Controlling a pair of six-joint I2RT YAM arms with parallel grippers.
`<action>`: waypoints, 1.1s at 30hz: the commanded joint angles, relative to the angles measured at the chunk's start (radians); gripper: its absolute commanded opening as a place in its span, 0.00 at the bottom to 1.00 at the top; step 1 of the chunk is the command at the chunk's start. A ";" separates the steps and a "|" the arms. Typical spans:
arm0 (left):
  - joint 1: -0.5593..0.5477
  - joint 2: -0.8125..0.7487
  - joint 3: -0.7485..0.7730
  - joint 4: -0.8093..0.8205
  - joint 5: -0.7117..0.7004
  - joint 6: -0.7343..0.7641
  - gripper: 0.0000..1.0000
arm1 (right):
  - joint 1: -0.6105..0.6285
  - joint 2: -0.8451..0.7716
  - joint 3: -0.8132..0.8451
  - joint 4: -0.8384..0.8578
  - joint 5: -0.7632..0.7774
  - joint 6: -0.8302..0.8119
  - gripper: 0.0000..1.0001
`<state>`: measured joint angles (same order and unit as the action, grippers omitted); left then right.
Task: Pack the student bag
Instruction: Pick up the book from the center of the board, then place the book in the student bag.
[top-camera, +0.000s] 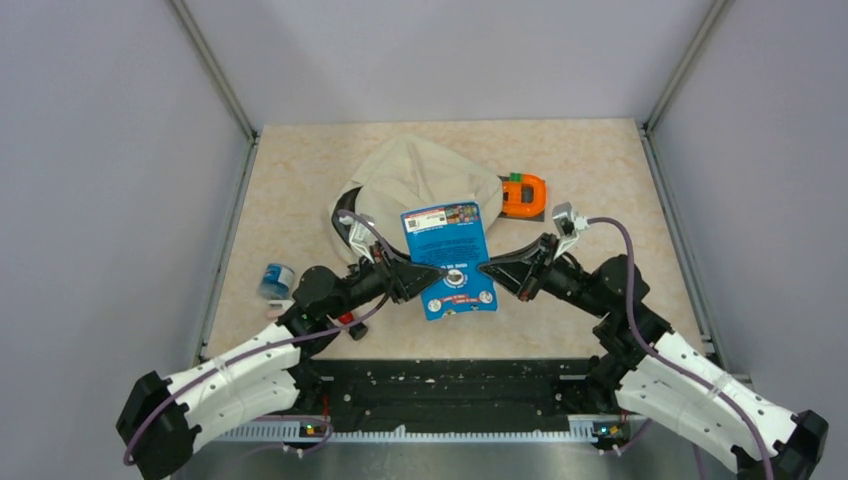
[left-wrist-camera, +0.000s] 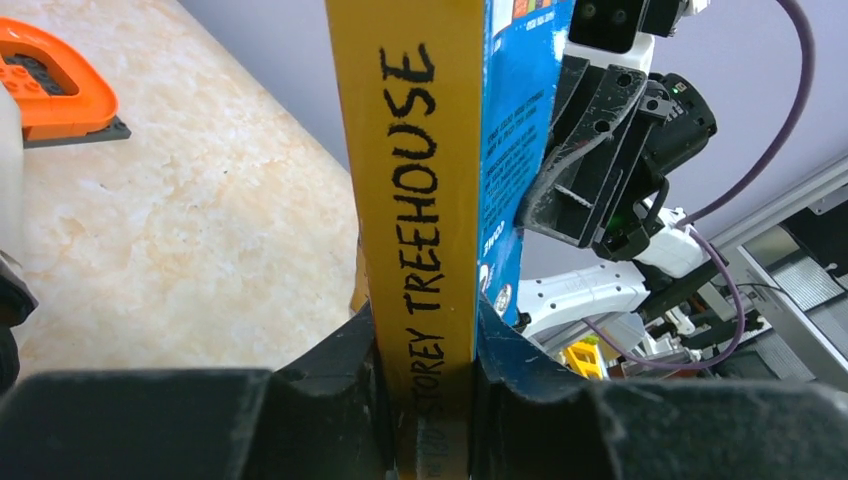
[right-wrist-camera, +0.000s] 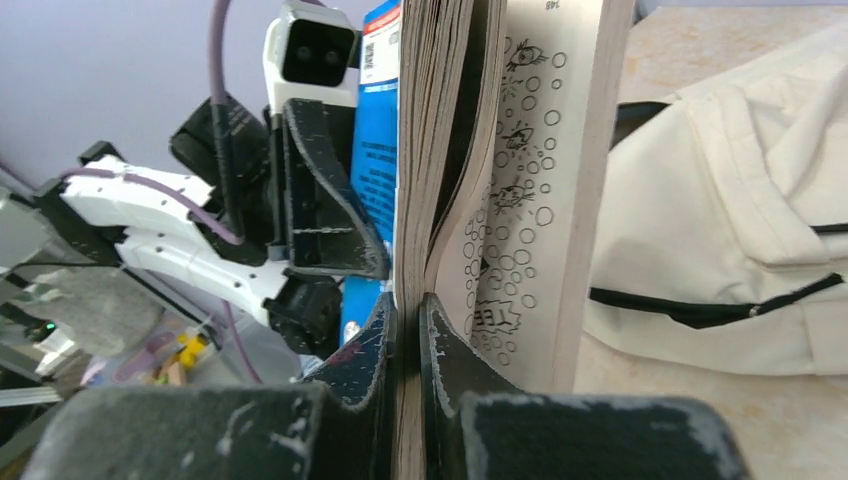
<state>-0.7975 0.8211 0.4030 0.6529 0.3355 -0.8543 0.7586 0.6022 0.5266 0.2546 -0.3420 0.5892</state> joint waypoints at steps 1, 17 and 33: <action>0.005 -0.027 -0.020 0.027 -0.024 0.031 0.06 | 0.010 0.004 0.092 -0.044 0.066 -0.106 0.07; 0.365 -0.089 0.201 -0.504 -0.106 0.160 0.00 | 0.011 0.147 0.112 -0.050 0.165 -0.398 0.88; 0.840 -0.093 0.371 -0.876 -0.193 0.282 0.00 | 0.259 0.771 0.414 -0.001 0.285 -0.837 0.91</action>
<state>0.0147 0.7509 0.7101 -0.1986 0.1280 -0.6350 0.9913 1.2778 0.8448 0.2188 -0.1028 -0.1040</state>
